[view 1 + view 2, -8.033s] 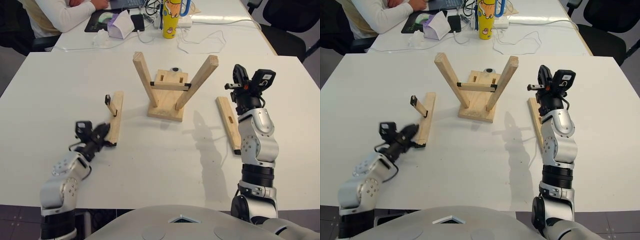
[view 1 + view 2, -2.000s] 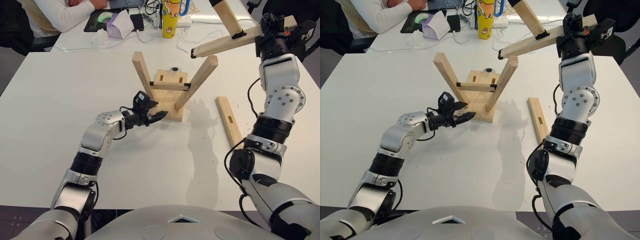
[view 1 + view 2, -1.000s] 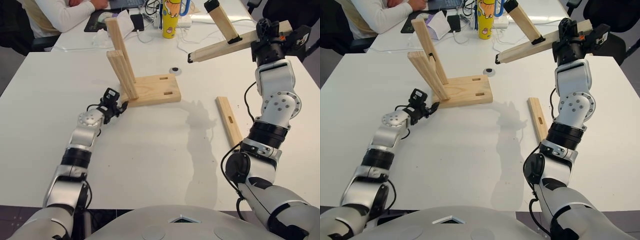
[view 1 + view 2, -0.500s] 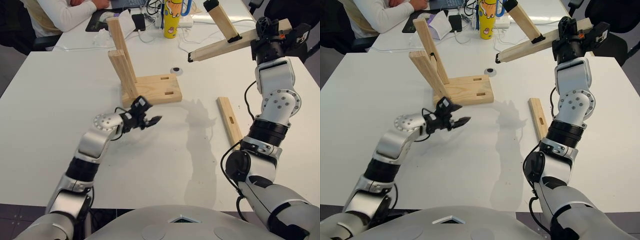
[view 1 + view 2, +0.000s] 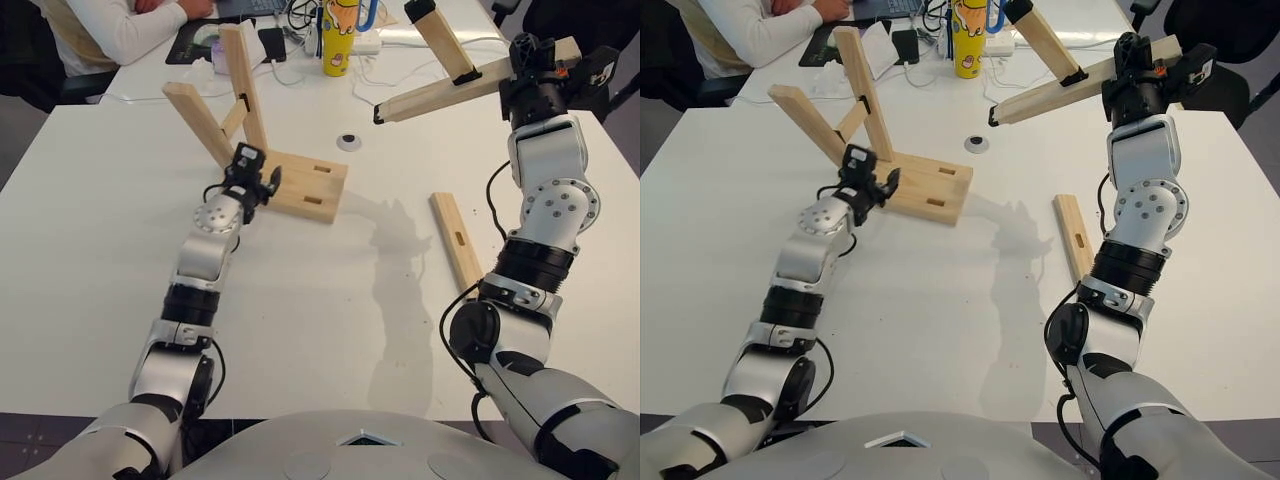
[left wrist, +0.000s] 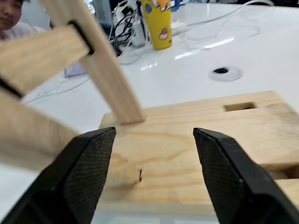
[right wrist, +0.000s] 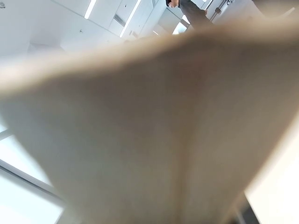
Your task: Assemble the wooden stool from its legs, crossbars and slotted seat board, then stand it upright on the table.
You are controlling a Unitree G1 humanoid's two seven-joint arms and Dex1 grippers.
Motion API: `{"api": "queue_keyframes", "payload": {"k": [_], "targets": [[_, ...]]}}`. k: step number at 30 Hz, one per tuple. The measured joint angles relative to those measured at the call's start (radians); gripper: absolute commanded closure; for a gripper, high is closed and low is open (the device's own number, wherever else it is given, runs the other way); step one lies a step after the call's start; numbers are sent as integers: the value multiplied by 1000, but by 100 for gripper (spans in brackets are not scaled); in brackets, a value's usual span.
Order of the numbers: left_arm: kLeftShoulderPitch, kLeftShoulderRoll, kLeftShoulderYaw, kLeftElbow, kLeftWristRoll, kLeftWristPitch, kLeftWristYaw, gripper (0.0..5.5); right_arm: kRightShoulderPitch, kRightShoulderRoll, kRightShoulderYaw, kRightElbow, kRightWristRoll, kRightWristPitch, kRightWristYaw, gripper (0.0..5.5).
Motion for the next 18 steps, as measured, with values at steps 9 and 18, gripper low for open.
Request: {"api": "queue_keyframes", "payload": {"k": [9, 18], "targets": [[7, 220, 155, 133, 18, -56, -5, 240, 0, -1, 2, -2, -2, 5, 1, 450], [-24, 134, 73, 243, 29, -49, -19, 240, 0, -1, 7, -2, -8, 19, 7, 450]]}}
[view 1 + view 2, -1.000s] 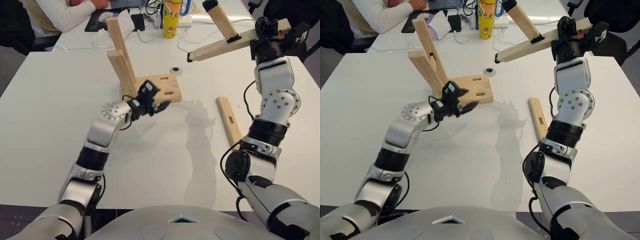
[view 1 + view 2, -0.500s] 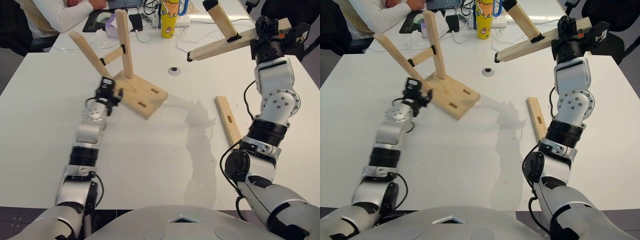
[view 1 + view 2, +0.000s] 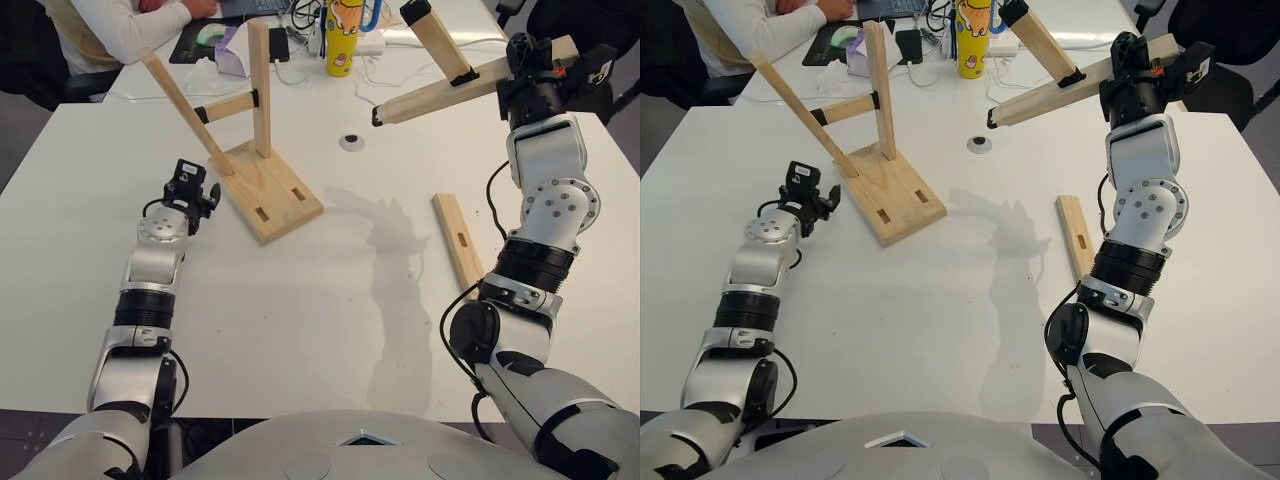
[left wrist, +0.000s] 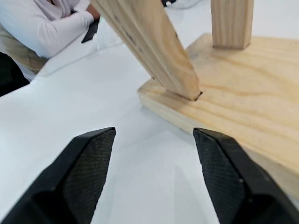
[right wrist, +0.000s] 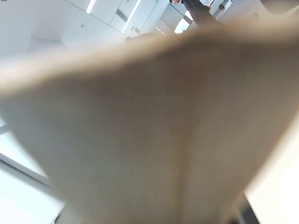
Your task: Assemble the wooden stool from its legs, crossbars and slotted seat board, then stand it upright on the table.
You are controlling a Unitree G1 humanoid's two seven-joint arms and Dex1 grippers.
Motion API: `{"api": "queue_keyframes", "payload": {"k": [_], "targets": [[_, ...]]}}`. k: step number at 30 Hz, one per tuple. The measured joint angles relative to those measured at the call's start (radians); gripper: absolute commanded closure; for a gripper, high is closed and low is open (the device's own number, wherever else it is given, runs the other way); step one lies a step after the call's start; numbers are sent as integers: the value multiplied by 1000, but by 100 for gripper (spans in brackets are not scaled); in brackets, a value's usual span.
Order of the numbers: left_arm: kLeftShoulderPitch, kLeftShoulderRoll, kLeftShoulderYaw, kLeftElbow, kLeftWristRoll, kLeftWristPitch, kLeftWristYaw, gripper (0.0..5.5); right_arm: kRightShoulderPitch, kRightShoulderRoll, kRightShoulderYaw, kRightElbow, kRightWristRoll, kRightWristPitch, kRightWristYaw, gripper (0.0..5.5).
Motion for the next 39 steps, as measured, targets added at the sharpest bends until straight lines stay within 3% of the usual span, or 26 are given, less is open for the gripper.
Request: {"api": "queue_keyframes", "payload": {"k": [5, 11, 18, 26, 35, 39], "targets": [[-36, -51, 101, 45, -112, 63, 8, 240, 0, 4, 15, -1, 0, 15, 10, 450], [-33, -120, 159, -160, -239, 235, 10, 240, 2, 4, 18, -21, 0, 25, 11, 450], [124, -200, 49, -446, -223, 414, 79, 240, 5, 4, 14, -36, 0, 30, 11, 450], [167, -240, -11, -493, -169, 454, 145, 240, 7, 5, 12, -39, -2, 30, 10, 450], [165, -212, -32, -483, -169, 467, 106, 240, 7, 14, 10, -43, -2, 30, 4, 450], [169, -206, -16, -481, -195, 476, 74, 293, 7, 21, 4, -48, -1, 30, -4, 450]]}}
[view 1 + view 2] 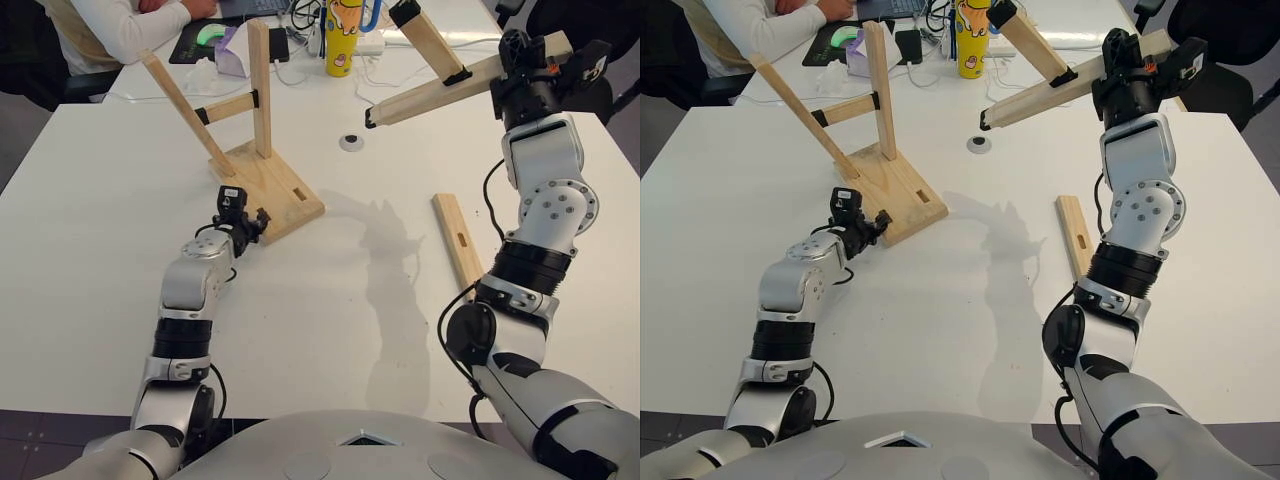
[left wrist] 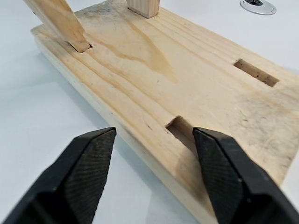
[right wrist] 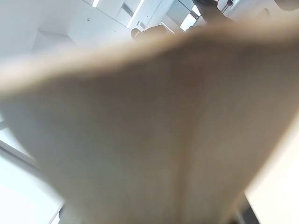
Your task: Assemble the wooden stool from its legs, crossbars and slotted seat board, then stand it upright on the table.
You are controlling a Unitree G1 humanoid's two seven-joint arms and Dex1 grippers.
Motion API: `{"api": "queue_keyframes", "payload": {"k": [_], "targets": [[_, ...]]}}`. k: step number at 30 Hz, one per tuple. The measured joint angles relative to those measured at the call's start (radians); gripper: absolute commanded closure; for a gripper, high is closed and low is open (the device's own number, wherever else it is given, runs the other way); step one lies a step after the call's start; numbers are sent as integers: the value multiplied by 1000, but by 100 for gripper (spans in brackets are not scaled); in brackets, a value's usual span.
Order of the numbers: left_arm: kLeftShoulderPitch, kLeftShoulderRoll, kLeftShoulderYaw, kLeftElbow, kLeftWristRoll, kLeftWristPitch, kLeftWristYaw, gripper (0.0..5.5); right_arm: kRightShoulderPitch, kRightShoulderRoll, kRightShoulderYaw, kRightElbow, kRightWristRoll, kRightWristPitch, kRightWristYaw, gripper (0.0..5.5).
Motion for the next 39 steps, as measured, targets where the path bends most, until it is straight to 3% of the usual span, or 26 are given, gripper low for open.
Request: {"api": "queue_keyframes", "payload": {"k": [9, 17, 20, 32, 39], "targets": [[16, 46, 1, -1, -33, 0, -86, 354, 0, 2, -10, -9, 1, 0, -7, 450], [58, 219, -217, -123, -31, -21, -316, 396, -1, 2, -12, -4, -4, -1, -11, 450], [59, 237, -230, -130, -24, -28, -322, 396, -1, -3, -19, 2, -5, -2, -13, 450], [53, 51, -200, -144, -28, 39, -184, 404, 0, -56, -21, -103, -13, 16, -17, 450], [56, -28, -181, -156, -51, 80, -152, 404, 88, -245, 19, -158, 100, 286, 128, 451]]}}
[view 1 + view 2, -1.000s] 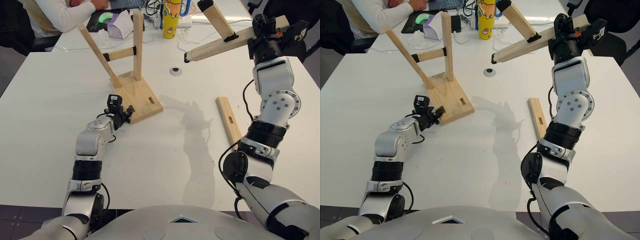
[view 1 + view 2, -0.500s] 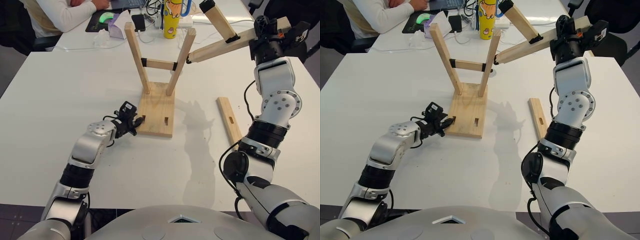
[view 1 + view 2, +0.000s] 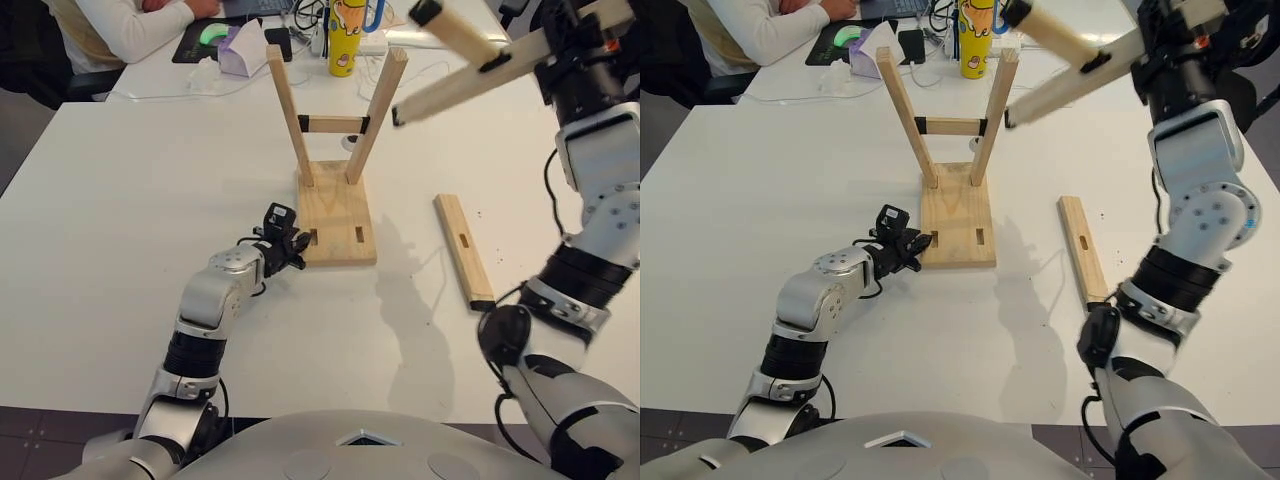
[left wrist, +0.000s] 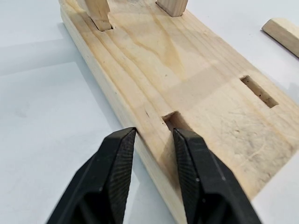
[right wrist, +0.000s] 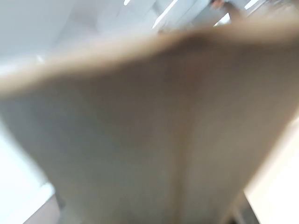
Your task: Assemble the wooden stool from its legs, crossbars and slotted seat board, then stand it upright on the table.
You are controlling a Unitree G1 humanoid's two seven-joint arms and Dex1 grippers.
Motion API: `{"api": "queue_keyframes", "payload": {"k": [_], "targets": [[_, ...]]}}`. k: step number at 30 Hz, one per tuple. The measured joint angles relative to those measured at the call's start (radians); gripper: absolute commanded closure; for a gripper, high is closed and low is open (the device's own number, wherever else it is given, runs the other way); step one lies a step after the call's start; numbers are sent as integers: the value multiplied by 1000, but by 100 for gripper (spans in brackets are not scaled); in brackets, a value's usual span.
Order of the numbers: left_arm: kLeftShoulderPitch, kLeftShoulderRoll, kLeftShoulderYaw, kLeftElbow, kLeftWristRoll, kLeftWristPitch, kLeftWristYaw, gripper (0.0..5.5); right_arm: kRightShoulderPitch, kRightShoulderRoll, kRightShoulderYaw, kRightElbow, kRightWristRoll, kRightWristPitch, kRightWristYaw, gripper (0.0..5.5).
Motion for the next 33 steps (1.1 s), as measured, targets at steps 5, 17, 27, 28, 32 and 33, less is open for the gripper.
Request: {"api": "queue_keyframes", "payload": {"k": [5, 17, 27, 28, 32, 33], "targets": [[-1, -26, 12, 0, -1, -3, 17, 404, 118, -38, 110, -62, -8, 128, 62, 451], [-3, -73, 88, -38, -37, -131, 38, 404, 217, 37, 174, -123, -116, 103, 68, 451], [-3, -70, 124, -31, -36, -179, 64, 404, 275, 135, 168, -182, -155, 59, 11, 451], [-3, -70, 124, -31, -36, -180, 66, 404, 278, 137, 170, -184, -160, 54, 11, 451], [-3, -73, 124, -31, -36, -185, 74, 404, 294, 140, 202, -198, -209, 9, 31, 451], [-3, -74, 125, -31, -37, -188, 75, 404, 304, 141, 215, -205, -224, -11, 44, 451]]}}
